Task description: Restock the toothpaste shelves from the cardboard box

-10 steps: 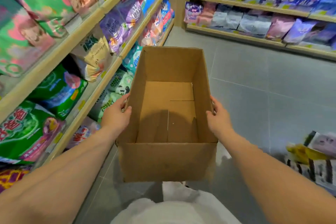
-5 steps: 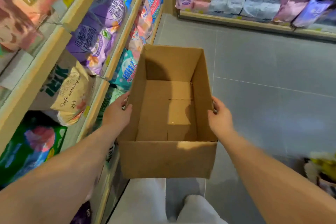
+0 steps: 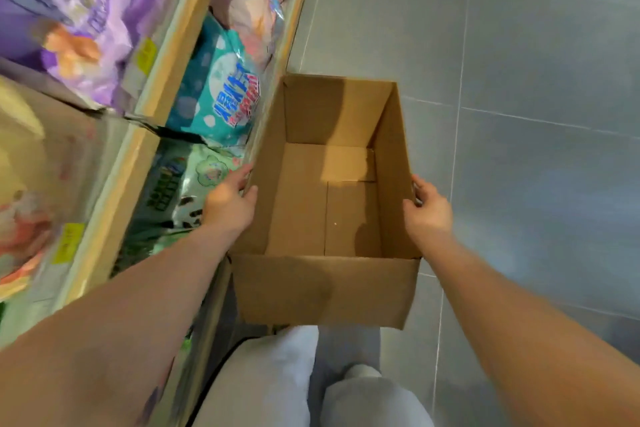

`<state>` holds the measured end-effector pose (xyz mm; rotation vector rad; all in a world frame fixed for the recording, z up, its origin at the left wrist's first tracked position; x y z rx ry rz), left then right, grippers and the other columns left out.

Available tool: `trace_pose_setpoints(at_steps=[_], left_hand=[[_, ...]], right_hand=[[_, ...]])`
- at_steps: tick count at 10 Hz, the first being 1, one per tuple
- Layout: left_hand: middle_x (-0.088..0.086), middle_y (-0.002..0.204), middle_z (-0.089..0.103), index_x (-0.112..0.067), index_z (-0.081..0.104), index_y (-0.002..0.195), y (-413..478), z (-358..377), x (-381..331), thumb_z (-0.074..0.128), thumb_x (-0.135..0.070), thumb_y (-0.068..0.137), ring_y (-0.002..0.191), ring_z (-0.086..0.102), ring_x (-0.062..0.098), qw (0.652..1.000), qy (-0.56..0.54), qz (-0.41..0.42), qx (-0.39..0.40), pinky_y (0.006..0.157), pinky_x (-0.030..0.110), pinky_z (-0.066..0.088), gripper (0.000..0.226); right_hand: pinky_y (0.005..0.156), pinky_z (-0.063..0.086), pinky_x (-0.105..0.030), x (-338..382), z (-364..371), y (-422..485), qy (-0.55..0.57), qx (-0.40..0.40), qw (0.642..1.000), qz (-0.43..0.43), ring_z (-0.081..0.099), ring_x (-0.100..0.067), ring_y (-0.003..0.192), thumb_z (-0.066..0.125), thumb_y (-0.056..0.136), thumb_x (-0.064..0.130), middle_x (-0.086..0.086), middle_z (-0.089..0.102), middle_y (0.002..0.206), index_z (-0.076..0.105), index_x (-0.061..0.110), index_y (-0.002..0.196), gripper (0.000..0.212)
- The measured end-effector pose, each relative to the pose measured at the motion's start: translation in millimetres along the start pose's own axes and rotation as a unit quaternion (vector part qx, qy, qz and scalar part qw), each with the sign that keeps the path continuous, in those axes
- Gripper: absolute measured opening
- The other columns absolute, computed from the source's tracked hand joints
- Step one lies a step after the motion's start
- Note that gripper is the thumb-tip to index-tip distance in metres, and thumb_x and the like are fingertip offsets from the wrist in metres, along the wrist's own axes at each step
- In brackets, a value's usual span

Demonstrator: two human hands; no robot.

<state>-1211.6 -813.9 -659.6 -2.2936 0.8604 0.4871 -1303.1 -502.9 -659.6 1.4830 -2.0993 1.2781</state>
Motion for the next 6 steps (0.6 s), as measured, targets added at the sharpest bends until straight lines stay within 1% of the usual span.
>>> trace_pose_setpoints(at_steps=[1,2,3,4,5,6], left_hand=[[0.007,0.131,0.058,-0.040,0.044,0.137,38.7,46.2,36.3,0.054,-0.028,0.093,0.120,0.055,0.025,1.000,0.016,0.006,0.003,0.100,0.036,0.044,0.047],[0.008,0.131,0.058,-0.037,0.041,0.140,63.5,78.9,67.3,0.052,-0.027,0.095,0.120,0.055,0.027,0.998,0.053,0.012,-0.022,0.097,0.035,0.043,0.048],[0.010,0.133,0.056,-0.031,0.038,0.143,78.5,100.1,89.0,0.052,-0.020,0.096,0.121,0.053,0.029,0.998,0.031,0.046,-0.043,0.099,0.036,0.042,0.051],[0.012,0.134,0.055,-0.026,0.038,0.144,90.3,111.7,102.1,0.053,-0.012,0.095,0.122,0.052,0.030,0.997,0.024,0.050,-0.062,0.100,0.035,0.040,0.053],[0.009,0.142,0.048,-0.023,0.038,0.144,99.4,121.4,111.8,0.054,-0.018,0.095,0.127,0.046,0.029,0.998,0.029,0.032,-0.044,0.102,0.034,0.037,0.052],[0.007,0.148,0.039,-0.021,0.031,0.147,89.8,113.2,102.0,0.054,-0.027,0.095,0.135,0.037,0.028,0.998,0.047,0.031,-0.019,0.108,0.036,0.032,0.058]], right_hand=[[0.099,0.047,-0.042,-38.6,44.5,37.6,0.013,0.005,1.000,0.010,0.050,-0.023,0.124,0.046,0.096,0.009,-0.001,0.048,0.140,0.039,0.026,0.142,0.050],[0.090,0.052,-0.033,-67.0,82.6,66.4,0.024,-0.003,1.000,-0.010,0.056,-0.020,0.114,0.047,0.094,0.007,0.000,0.052,0.136,0.041,0.027,0.141,0.051],[0.084,0.050,-0.024,-83.1,112.4,83.8,0.057,-0.005,0.997,-0.051,0.055,-0.016,0.115,0.048,0.095,0.006,0.002,0.051,0.137,0.041,0.028,0.141,0.052],[0.093,0.046,-0.027,-95.1,141.1,94.4,0.070,0.017,0.995,-0.075,0.049,-0.018,0.125,0.051,0.094,0.006,0.003,0.047,0.142,0.036,0.031,0.143,0.057],[0.095,0.048,-0.029,-107.9,165.2,94.0,0.054,0.045,0.995,-0.072,0.050,-0.019,0.124,0.054,0.092,0.004,0.001,0.047,0.141,0.032,0.031,0.145,0.063],[0.103,0.044,-0.037,-97.0,158.4,87.7,0.020,0.069,0.995,-0.074,0.044,-0.020,0.131,0.057,0.091,0.007,0.000,0.044,0.144,0.027,0.028,0.147,0.068]])
Point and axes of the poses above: each hand's wrist, its own y-axis towards the middle knuckle, its own z-axis out of the palm, x = y × z, the point moved 4 cm from there along y, towards the middle knuckle
